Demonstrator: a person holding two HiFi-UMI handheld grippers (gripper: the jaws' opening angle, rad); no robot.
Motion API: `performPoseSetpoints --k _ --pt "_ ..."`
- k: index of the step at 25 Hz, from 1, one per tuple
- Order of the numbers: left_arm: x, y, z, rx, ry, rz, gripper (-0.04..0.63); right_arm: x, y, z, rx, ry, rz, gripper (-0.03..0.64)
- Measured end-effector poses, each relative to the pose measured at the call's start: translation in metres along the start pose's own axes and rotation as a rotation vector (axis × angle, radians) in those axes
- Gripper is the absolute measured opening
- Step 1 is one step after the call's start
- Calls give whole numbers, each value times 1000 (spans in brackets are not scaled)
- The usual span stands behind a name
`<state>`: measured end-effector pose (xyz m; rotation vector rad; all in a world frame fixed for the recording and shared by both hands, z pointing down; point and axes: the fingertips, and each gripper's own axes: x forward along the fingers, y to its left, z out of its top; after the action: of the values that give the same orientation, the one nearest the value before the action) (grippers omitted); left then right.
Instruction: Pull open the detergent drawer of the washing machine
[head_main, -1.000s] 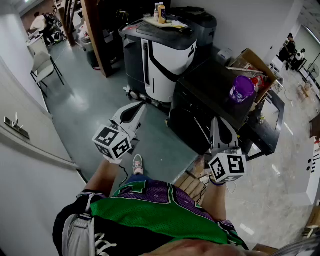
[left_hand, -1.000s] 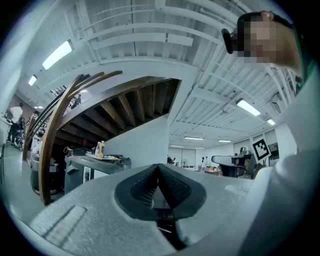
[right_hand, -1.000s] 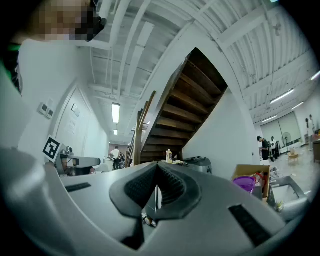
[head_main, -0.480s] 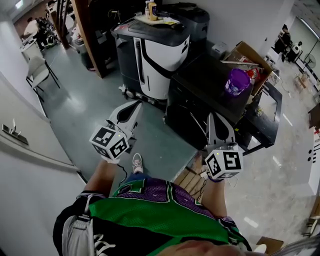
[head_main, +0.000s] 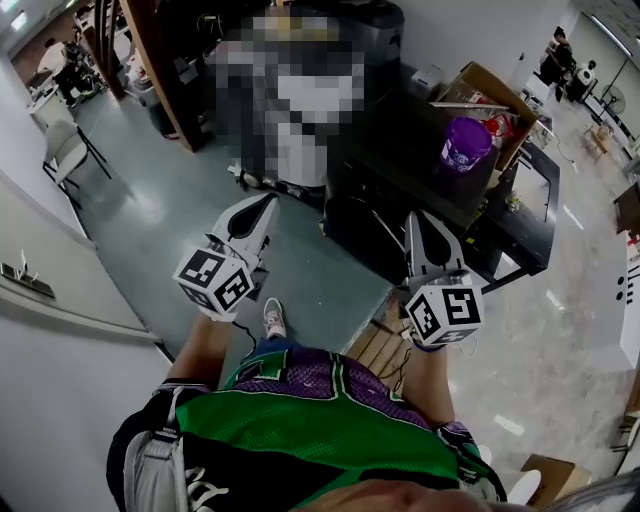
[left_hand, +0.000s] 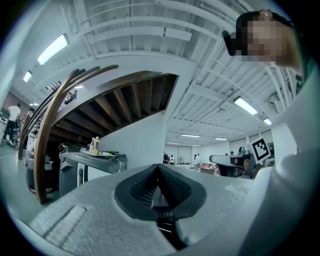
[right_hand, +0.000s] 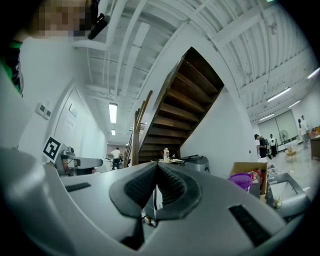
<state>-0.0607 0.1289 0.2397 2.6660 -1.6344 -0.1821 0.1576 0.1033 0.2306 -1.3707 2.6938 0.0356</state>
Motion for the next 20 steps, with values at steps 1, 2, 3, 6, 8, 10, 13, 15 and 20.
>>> performPoseSetpoints --k 1,2,3,6,8,10,13,15,20 --pt "1 -1 0 -1 0 -2 17 0 0 0 -1 0 -2 1" --pt "2 -1 -1 0 0 -4 17 0 -1 0 -1 -1 -3 1" --pt "4 -2 -1 1 0 -6 17 0 -1 0 -3 -2 -4 1" --pt "7 -5 -3 8 4 -13 17 -1 -4 -1 -4 -5 -10 2" --pt "7 -8 -4 8 6 -18 16 -2 -5 0 -4 -7 -13 2" --pt "8 -9 -5 7 7 -21 17 -3 -5 0 -8 -7 -15 2" --pt "11 -10 -5 8 12 -24 16 -3 -7 0 -8 -5 -18 2" --pt "12 -12 -6 7 12 -27 17 -3 -8 0 -5 -4 -17 2" --pt "15 -9 -11 -8 30 -20 17 -3 -9 -3 -2 16 -13 2"
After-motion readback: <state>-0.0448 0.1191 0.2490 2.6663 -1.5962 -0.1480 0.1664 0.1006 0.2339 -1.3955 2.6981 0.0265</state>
